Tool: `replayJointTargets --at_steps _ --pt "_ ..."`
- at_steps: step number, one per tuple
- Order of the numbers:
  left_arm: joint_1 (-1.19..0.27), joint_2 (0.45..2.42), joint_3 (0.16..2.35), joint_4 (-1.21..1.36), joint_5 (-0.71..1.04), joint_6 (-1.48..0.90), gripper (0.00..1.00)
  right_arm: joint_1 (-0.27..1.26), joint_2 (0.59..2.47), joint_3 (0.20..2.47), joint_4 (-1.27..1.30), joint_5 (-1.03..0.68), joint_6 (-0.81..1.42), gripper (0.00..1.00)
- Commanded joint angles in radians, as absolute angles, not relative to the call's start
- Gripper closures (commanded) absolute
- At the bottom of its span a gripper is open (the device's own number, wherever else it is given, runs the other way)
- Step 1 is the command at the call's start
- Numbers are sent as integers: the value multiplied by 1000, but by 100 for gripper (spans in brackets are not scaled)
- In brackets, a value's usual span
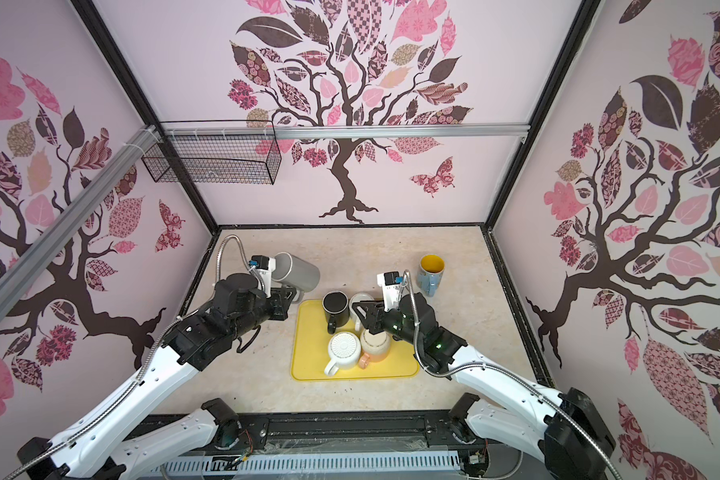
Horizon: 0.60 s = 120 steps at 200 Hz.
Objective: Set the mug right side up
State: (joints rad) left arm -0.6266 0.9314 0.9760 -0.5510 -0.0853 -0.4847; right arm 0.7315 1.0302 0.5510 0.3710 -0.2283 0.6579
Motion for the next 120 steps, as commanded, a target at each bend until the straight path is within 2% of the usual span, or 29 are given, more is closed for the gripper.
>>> replayJointTargets --at_steps 1,54,120 --pt "-630 891 1059 -404 35 -562 100 731 1053 531 673 -353 819 66" --pt "-629 827 1005 -215 141 -689 100 731 1099 495 993 -430 1025 58" --pt "-648 839 923 -5 235 -808 100 731 1277 503 1375 -506 1281 53"
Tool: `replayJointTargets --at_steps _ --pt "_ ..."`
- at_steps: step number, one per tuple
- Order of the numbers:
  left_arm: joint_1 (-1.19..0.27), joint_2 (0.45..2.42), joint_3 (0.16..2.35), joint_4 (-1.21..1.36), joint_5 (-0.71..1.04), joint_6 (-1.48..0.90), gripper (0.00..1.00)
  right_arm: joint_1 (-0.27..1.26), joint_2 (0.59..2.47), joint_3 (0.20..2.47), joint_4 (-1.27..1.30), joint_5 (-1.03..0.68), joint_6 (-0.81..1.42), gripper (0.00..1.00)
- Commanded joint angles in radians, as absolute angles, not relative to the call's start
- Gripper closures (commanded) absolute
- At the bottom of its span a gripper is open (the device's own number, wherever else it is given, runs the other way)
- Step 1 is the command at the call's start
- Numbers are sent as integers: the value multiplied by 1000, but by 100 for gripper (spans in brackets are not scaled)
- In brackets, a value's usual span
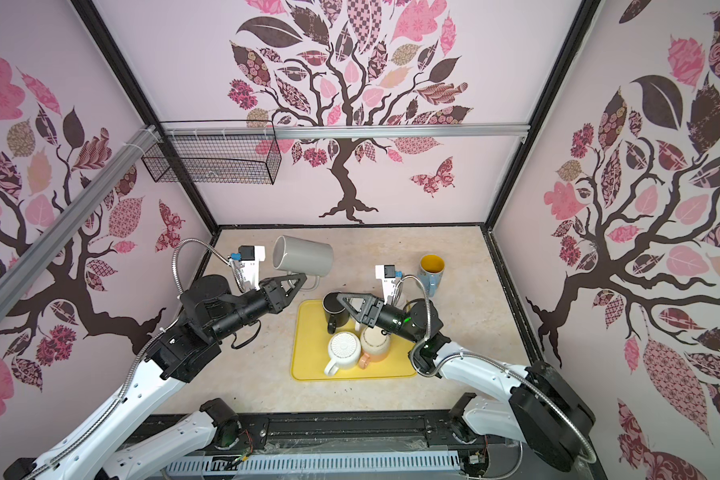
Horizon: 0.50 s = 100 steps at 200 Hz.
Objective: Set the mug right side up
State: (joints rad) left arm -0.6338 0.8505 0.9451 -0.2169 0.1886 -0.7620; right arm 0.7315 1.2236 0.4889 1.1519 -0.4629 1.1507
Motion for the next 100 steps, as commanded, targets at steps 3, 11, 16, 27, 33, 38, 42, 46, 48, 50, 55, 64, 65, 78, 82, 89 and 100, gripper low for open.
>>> replayJointTargets --at_steps 3,11,16,27,33,38,42,46,48,50,55,64,65,78,82,89,100 --pt "-648 840 921 1 237 -810 100 730 1285 503 1387 -506 1288 53" --pt "-650 839 915 12 239 -819 100 731 1300 510 1405 -510 1304 52" --pt "-650 838 910 23 238 -826 100 731 1309 514 1419 -512 1312 52" --pt "-653 833 894 49 238 -841 100 730 1324 525 1439 -523 1320 52" --pt "-654 832 886 60 238 -850 100 731 1331 532 1437 -527 1322 52" --pt "-653 829 880 70 238 -855 100 730 1336 535 1439 -530 1323 52" --pt "-654 828 876 74 238 -860 100 731 1340 538 1439 -532 1324 52" --pt "-655 827 873 79 239 -863 100 731 1344 542 1440 -536 1324 53" --pt "-654 827 872 81 240 -863 100 731 1345 544 1439 -537 1324 52" --pt "-654 828 870 83 241 -865 100 730 1346 545 1439 -538 1325 53" --pt "-654 826 868 86 241 -866 100 730 1348 547 1444 -536 1326 52" --pt "-654 826 867 86 242 -866 100 730 1351 549 1451 -533 1328 53" --pt "-654 827 868 86 242 -866 100 730 1351 549 1450 -533 1327 52" --pt "-655 827 865 92 249 -864 100 730 1354 561 1444 -538 1328 52" --pt "-656 829 866 94 253 -864 100 731 1357 567 1442 -541 1330 52" --pt "-657 831 863 99 256 -866 100 731 1363 574 1435 -543 1331 52" --pt "-659 834 857 116 264 -869 100 731 1372 582 1439 -538 1337 52"
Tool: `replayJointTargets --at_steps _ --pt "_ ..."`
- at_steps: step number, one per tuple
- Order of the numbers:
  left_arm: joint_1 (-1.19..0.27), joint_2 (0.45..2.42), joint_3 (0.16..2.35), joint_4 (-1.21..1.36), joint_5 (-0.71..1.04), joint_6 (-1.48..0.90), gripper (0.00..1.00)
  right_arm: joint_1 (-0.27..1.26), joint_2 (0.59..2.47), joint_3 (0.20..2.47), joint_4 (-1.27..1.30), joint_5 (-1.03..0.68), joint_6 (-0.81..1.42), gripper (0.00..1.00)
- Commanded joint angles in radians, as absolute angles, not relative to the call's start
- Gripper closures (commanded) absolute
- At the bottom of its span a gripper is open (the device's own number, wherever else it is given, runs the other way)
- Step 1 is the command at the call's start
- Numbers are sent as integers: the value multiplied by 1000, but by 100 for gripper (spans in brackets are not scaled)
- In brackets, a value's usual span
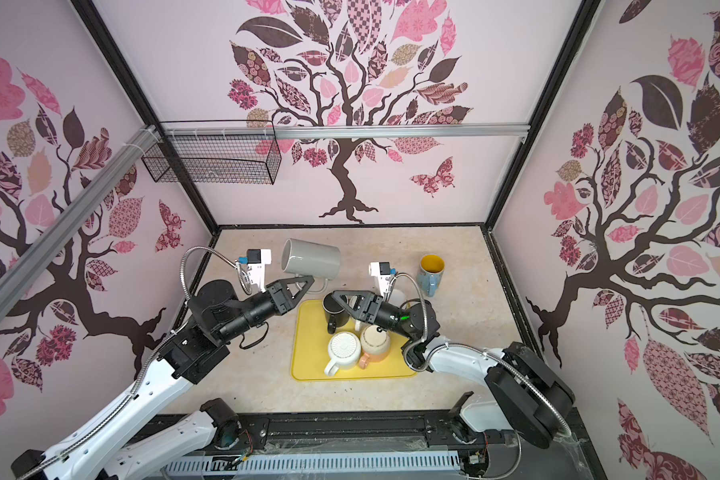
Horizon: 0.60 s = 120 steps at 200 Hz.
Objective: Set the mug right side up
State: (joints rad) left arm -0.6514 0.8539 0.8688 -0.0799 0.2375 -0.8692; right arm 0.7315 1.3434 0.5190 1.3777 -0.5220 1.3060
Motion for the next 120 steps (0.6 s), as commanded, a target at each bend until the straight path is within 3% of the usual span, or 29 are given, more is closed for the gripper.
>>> replayJointTargets --at_steps 1,76,120 --pt "-660 834 856 117 264 -869 100 731 1373 583 1440 -538 1336 52" --pt "-709 840 840 123 260 -850 100 731 1480 663 1539 -524 1415 53" --pt "-754 839 821 123 241 -845 100 729 1533 691 1609 -490 1468 62"
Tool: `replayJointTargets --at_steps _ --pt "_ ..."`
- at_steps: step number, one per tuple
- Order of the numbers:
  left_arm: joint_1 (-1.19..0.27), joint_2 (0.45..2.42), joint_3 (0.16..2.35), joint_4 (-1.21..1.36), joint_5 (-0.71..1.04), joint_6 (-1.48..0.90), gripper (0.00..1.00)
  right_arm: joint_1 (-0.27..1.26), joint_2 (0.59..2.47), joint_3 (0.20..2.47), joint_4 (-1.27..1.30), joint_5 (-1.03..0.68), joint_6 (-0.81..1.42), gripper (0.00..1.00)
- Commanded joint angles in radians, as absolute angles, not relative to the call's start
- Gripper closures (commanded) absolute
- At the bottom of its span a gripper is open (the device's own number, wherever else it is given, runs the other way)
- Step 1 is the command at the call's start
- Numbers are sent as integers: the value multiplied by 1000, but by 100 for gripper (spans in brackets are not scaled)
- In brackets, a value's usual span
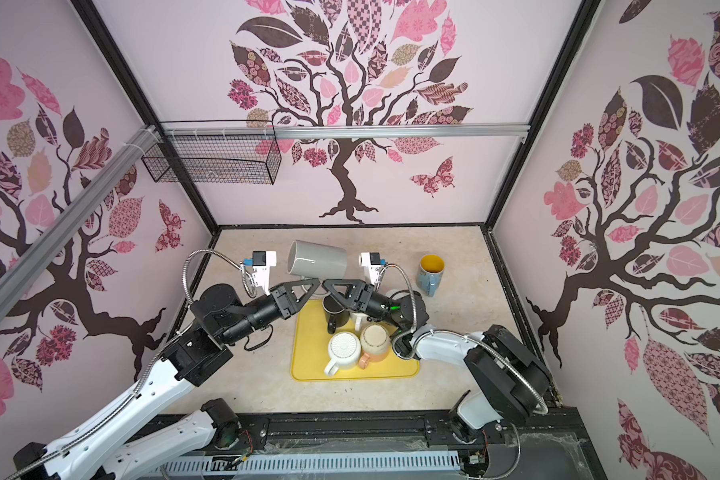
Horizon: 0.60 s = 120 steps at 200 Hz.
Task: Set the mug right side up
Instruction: 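Close the right gripper on the grey mug's rim while the left gripper holds it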
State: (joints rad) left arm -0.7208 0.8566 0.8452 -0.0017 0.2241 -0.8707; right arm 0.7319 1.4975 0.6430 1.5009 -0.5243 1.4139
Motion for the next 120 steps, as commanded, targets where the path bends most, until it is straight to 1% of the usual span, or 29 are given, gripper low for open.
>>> replayJointTargets --at_steps 1,31,36,67,78,85,91,96,120 --pt "-755 839 821 123 239 -844 100 729 1533 691 1611 -489 1469 62" --pt "-803 844 806 122 214 -835 100 730 1563 713 1627 -485 1497 63" --pt "-808 845 803 122 211 -835 100 730 1566 717 1664 -485 1499 63" --pt "-826 841 779 124 199 -841 100 729 1561 724 1650 -473 1493 67" --pt "-826 839 774 122 198 -842 100 729 1558 725 1646 -467 1490 73" --pt "-828 834 770 123 200 -841 100 729 1558 725 1646 -464 1490 79" --pt "-827 829 766 117 198 -842 100 727 1556 727 1646 -462 1489 88" --pt "-827 826 763 113 193 -839 100 726 1554 727 1646 -462 1488 100" --pt "-829 803 750 64 168 -820 100 724 1536 733 1566 -469 1459 100"
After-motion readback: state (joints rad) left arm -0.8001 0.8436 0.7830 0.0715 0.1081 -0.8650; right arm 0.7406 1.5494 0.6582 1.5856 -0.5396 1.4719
